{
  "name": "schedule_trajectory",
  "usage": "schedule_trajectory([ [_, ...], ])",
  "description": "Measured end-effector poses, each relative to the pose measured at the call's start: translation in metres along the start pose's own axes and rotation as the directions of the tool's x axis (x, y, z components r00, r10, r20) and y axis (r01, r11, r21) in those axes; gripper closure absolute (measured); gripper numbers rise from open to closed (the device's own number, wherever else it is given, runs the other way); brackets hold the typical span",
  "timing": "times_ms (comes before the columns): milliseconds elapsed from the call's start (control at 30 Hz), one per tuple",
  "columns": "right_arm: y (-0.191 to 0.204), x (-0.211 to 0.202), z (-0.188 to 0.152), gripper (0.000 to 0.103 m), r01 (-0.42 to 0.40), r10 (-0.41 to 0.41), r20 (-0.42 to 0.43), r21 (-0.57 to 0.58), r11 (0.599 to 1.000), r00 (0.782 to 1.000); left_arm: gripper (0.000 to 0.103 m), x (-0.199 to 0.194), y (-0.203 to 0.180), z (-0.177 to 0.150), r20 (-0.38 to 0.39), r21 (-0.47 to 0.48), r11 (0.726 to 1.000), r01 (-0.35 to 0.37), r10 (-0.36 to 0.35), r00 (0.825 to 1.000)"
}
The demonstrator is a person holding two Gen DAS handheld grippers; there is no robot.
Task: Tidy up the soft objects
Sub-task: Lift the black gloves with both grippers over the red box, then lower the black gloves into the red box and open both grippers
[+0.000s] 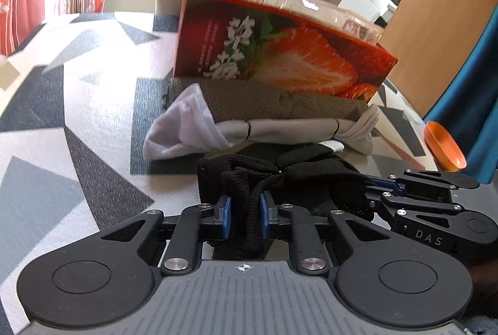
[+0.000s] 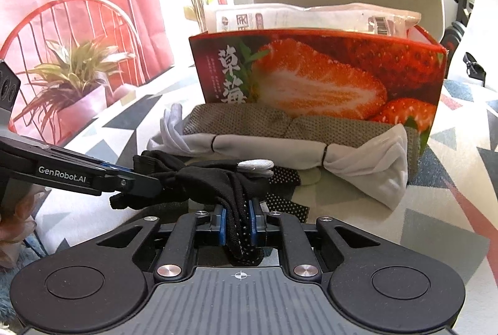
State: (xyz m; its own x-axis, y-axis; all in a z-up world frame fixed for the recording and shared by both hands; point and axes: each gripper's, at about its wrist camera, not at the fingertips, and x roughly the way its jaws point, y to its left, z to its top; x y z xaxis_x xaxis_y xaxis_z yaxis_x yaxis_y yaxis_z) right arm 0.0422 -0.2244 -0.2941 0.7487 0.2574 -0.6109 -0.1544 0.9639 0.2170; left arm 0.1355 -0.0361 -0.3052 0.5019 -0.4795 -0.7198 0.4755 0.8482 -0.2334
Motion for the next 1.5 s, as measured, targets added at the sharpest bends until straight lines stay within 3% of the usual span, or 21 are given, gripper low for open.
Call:
schedule_trajectory([
  [333,-0.007,-0.028,0.027,0.091,-0.023,0.016,0.128,0.049,0.999,0.992,0.083,-0.042,-0.028,0.031,0.147,0.11,0.994,-0.021,0.004,0.989],
  [667,-0.027,-0.068,0.094,0.091,-0.013,-0.011,0.296,0.079,0.997,0.955,0.083,-0.083,-0.068,0.107,0.263,0.197,0.98,0.023,-0.076,0.962],
  [867,-0.048,-0.077,0.152,0.091,0.024,-0.049,0.358,0.072,0.997,0.933,0.083,-0.078,-0.083,0.168,0.315,0.195,0.98,0.039,-0.1,0.944],
  [1033,-0.062,-0.055,0.2,0.091,0.119,-0.112,0.35,0.001,0.993,0.93,0.083,-0.044,-0.08,0.221,0.287,0.201,0.978,0.065,-0.122,0.95],
  [1133,-0.075,-0.029,0.215,0.091,0.155,-0.15,0.311,0.008,0.988,0.939,0.083,-0.01,-0.071,0.241,0.217,0.148,0.985,0.086,-0.117,0.969],
  [1267,-0.087,0.012,0.223,0.091,0.178,-0.176,0.227,0.011,0.984,0.958,0.083,0.031,-0.062,0.243,0.131,0.127,0.99,0.054,-0.071,0.989],
  [1500,-0.099,0.066,0.224,0.091,0.185,-0.188,0.066,0.038,0.982,0.98,0.083,0.074,-0.042,0.248,0.017,0.107,0.993,0.041,-0.043,0.999],
])
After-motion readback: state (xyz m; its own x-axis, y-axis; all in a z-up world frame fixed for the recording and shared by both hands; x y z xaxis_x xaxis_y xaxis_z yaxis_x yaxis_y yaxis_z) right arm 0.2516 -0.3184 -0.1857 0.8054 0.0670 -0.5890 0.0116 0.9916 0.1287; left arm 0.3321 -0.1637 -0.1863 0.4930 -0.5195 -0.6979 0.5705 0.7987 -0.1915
